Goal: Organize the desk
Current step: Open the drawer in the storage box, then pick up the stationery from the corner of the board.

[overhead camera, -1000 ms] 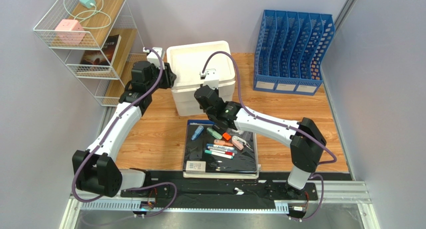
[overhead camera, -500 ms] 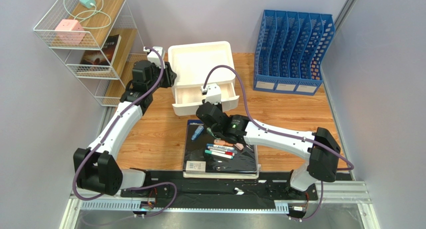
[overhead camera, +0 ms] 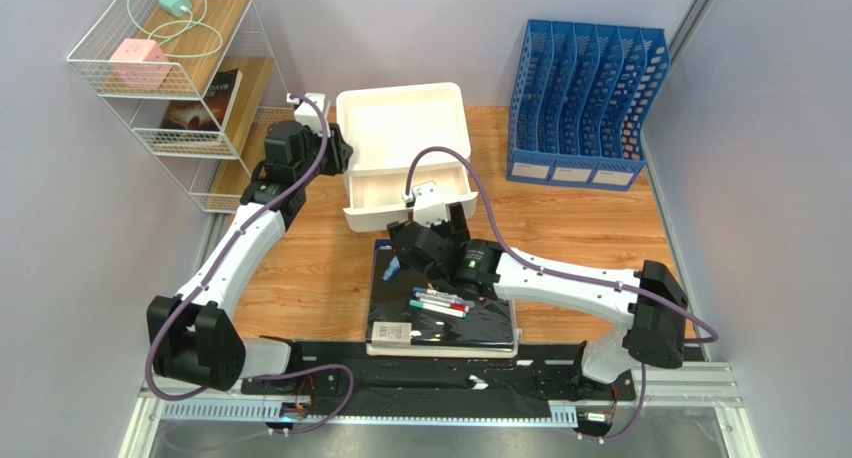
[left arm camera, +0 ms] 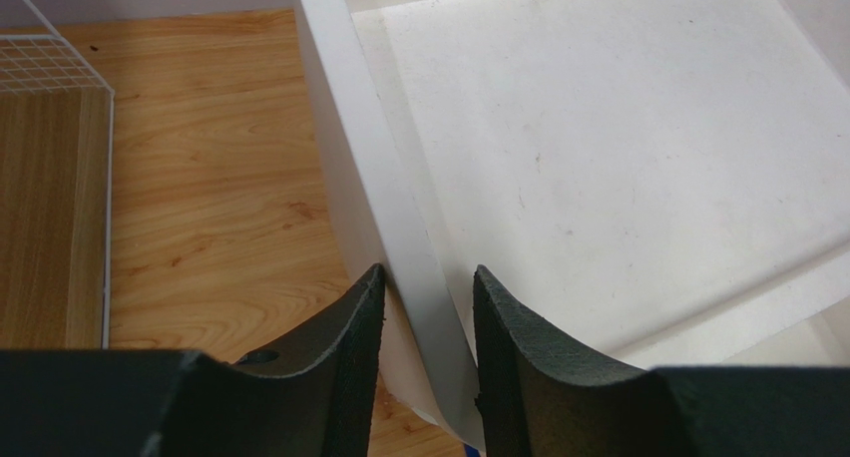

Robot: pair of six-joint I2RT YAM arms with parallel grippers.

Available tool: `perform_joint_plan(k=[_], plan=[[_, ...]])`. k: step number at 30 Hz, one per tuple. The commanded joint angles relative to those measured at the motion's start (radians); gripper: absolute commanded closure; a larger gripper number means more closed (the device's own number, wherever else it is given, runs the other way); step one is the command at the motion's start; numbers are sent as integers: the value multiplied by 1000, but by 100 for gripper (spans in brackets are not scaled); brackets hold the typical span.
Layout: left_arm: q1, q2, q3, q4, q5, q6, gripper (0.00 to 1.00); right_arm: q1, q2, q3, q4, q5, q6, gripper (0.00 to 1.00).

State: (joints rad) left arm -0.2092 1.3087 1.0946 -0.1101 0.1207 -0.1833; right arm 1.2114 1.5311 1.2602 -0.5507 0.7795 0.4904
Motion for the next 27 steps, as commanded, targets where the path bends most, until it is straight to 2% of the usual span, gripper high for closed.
perform_joint_plan(k=[1,2,5,6,12,19,27], plan=[[-4,41,-39,-143,-6,47,55,74,-92,38,-120,35,22,3],[-4,38,-38,-151,-9,54,53,89,-100,10,-130,29,46,4],[-4,26,-15,-180,-38,77,37,94,-109,-63,-153,-9,79,7],[-4,23,-1,-187,-44,82,26,96,-112,-86,-152,-19,91,7],[-2,-45,7,-215,-90,119,1,115,-121,-240,-103,-137,114,9],[2,-163,-74,-218,-92,146,1,142,-146,-347,-19,-253,122,18],[4,-223,-216,-122,-89,163,1,148,-155,-409,51,-324,112,26]])
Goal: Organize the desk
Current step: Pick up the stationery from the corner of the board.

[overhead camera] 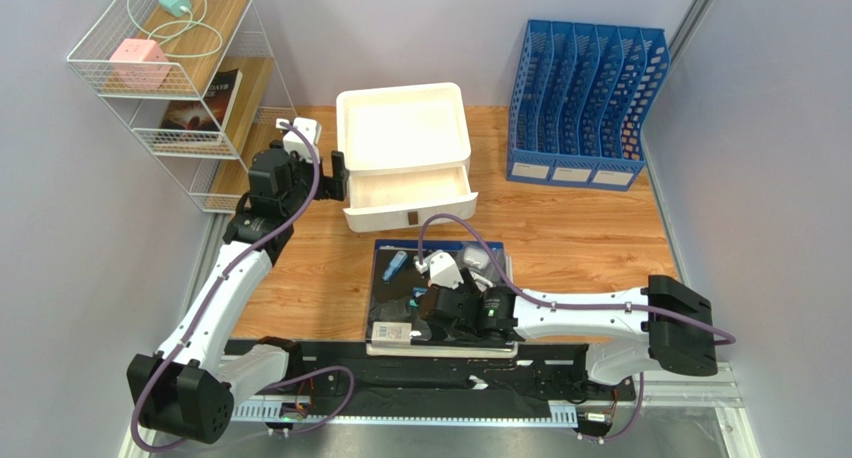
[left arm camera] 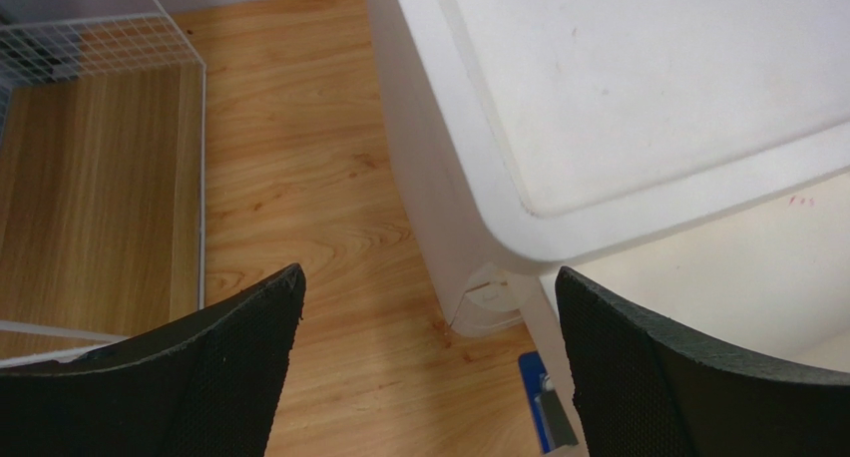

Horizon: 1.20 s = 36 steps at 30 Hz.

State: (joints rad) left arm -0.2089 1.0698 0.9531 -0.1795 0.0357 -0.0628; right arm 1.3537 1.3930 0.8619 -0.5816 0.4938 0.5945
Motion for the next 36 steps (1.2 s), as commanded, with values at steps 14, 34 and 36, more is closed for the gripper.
perform_joint_plan(k=[14,34,36], plan=[[12,24,-131,21,56,52,1,5,37,-14,117,-20,-42,32],[51,-114,55,-107,167,3,1,8,47,-66,134,-58,-1,63],[62,-143,53,-110,185,-5,0,9,35,-67,128,-60,2,67]])
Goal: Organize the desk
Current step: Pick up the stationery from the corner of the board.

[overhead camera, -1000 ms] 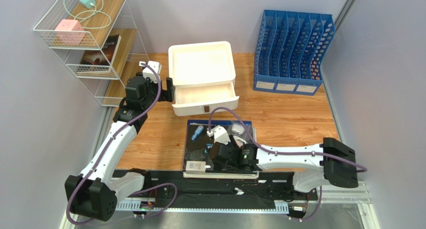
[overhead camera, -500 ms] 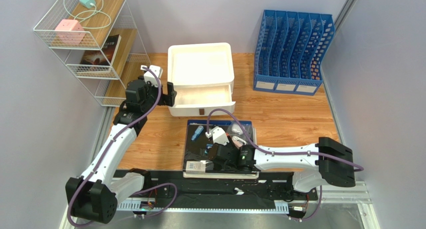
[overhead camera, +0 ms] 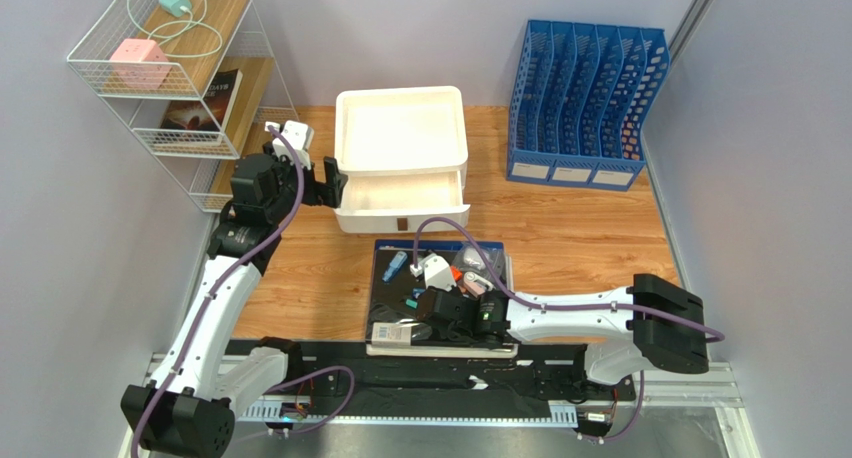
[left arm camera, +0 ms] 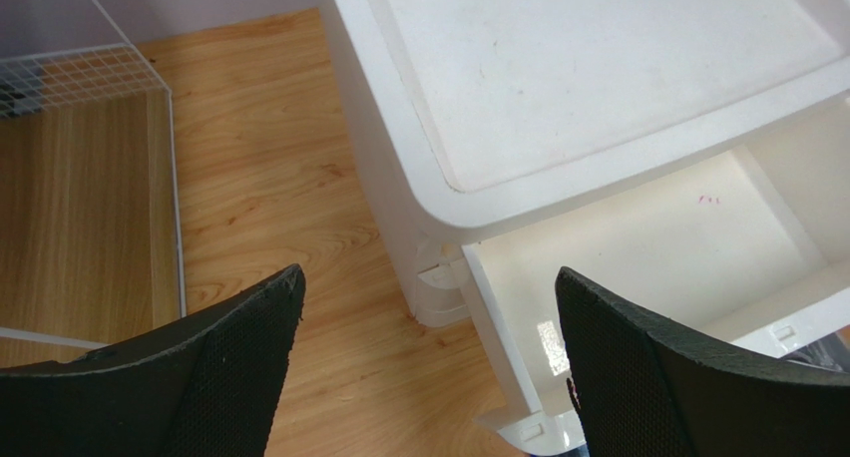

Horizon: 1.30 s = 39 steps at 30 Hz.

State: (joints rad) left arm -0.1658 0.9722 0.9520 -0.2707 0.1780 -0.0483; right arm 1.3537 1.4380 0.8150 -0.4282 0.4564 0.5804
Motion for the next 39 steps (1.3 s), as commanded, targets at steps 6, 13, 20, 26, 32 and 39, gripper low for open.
perform_joint_plan(k=[6,13,20,26,32,39], plan=[[87,-104,54,-41,26,-9,1,18,-30,-13,-61,-32,25,77],[288,-84,8,-50,87,-38,1,53,-36,26,-98,-42,42,100],[321,-90,-116,13,124,-30,0,85,-56,189,-191,-28,19,100],[324,-50,-182,67,130,-35,1,87,-80,355,-257,-15,-25,100],[324,-46,-197,87,147,-48,0,85,-57,588,-346,172,-184,100],[336,-46,-214,97,140,-44,1,32,15,626,-328,142,-251,79]])
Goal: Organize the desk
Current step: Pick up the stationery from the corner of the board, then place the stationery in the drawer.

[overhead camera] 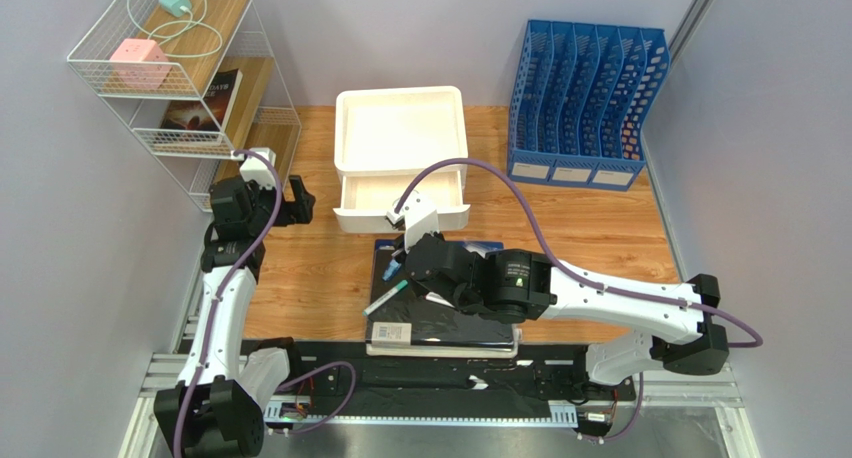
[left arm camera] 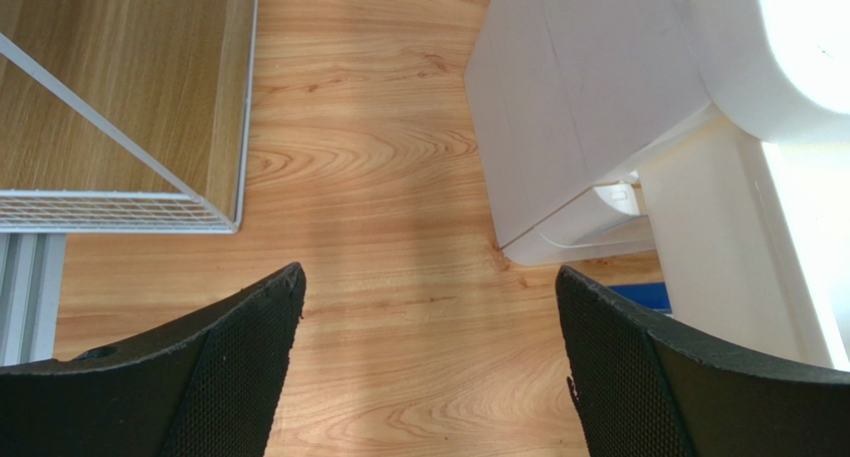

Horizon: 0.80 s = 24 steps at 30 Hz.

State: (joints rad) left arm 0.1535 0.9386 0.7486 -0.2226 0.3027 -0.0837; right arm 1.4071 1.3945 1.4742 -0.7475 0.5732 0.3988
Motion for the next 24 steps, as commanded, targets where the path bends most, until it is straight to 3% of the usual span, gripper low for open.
perform_joint_plan(k=[1,2,5,7,10,15,24], plan=[[17,-12,-11,51,19,-10,1,-37,98,-61,2,22,-55,75],[20,-12,-12,52,22,-11,1,-51,124,-90,11,7,-31,73],[18,-11,-12,61,36,-18,1,-77,227,-161,68,-24,47,27],[18,-8,-14,63,36,-18,0,-76,267,-164,95,-15,92,18],[20,-9,-20,69,32,-14,1,-74,293,-172,193,-4,110,14],[21,-9,-26,75,39,-14,0,-74,371,-129,331,-9,80,16],[34,23,-17,75,42,-14,0,-17,526,-83,520,17,-176,18]])
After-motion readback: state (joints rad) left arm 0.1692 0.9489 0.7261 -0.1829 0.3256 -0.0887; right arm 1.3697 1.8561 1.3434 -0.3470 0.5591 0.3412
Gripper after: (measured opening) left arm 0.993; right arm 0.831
